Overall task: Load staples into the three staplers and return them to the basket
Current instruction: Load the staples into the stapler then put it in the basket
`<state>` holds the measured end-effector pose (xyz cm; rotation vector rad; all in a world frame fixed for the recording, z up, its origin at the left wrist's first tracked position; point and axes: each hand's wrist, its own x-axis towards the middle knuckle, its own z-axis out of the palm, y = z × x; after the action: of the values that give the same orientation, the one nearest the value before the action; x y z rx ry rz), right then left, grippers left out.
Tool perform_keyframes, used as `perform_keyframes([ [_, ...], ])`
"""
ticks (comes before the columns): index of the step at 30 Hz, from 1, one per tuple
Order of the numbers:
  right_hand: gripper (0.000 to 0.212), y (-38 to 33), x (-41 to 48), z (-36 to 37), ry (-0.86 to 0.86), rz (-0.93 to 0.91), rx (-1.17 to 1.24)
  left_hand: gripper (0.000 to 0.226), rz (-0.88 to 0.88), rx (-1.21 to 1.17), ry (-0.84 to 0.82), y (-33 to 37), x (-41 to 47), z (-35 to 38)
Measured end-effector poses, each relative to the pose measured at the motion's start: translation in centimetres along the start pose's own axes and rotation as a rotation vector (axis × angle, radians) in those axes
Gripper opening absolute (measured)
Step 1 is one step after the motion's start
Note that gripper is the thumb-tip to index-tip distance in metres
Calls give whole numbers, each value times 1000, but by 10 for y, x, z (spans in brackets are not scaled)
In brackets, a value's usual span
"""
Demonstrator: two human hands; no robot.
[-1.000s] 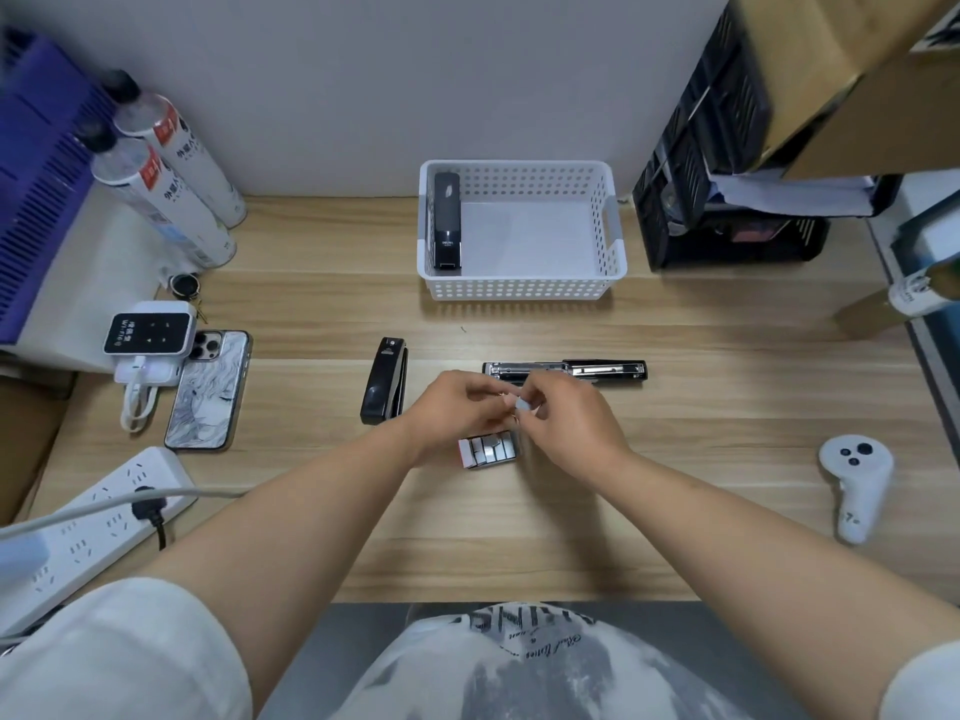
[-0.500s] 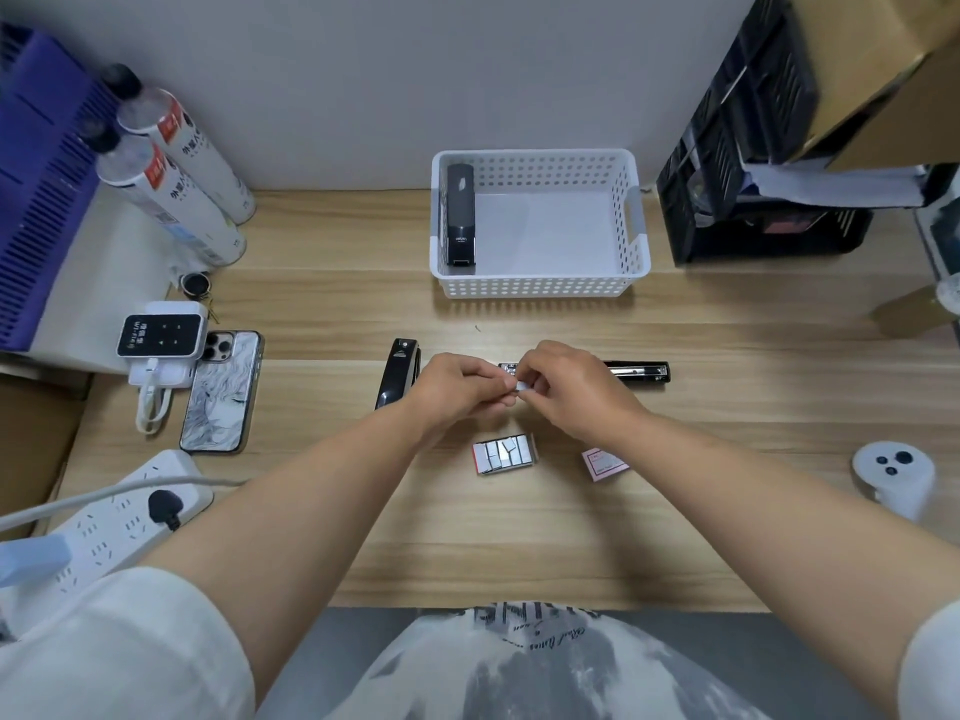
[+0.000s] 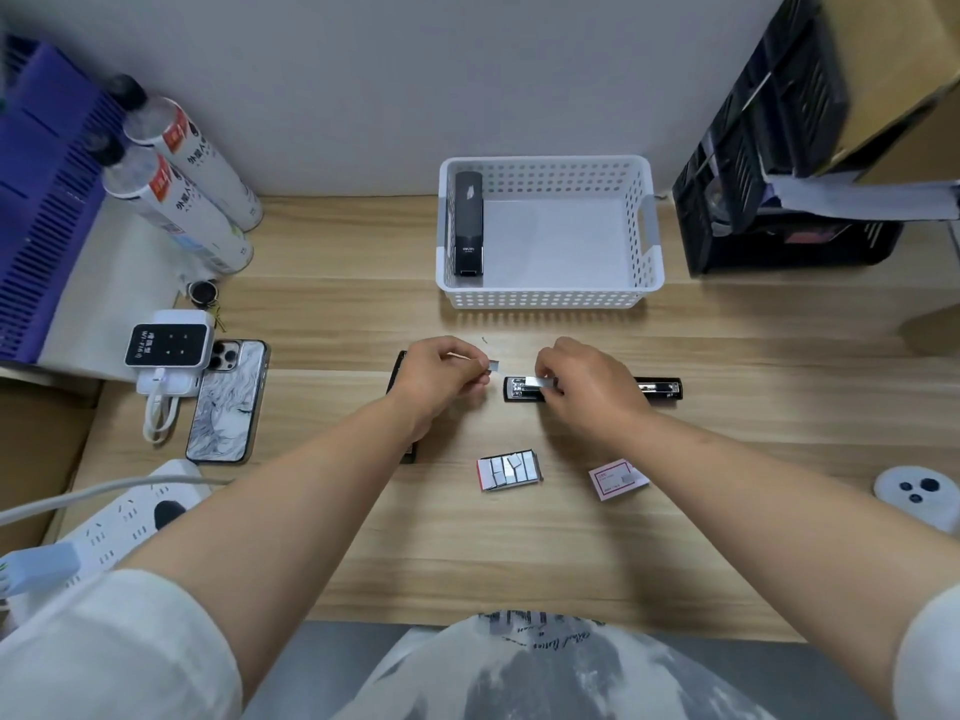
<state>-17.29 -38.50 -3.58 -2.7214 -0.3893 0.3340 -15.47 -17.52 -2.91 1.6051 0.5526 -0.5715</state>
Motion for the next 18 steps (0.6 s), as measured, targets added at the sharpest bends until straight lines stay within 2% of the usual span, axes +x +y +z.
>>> perform_keyframes([
  [9, 8, -5, 5, 7, -11, -12, -58, 9, -11, -33, -33, -1, -3, 1],
  [18, 11, -5, 7, 11, -7, -26, -49, 15, 12, 74, -20, -1, -6, 3],
])
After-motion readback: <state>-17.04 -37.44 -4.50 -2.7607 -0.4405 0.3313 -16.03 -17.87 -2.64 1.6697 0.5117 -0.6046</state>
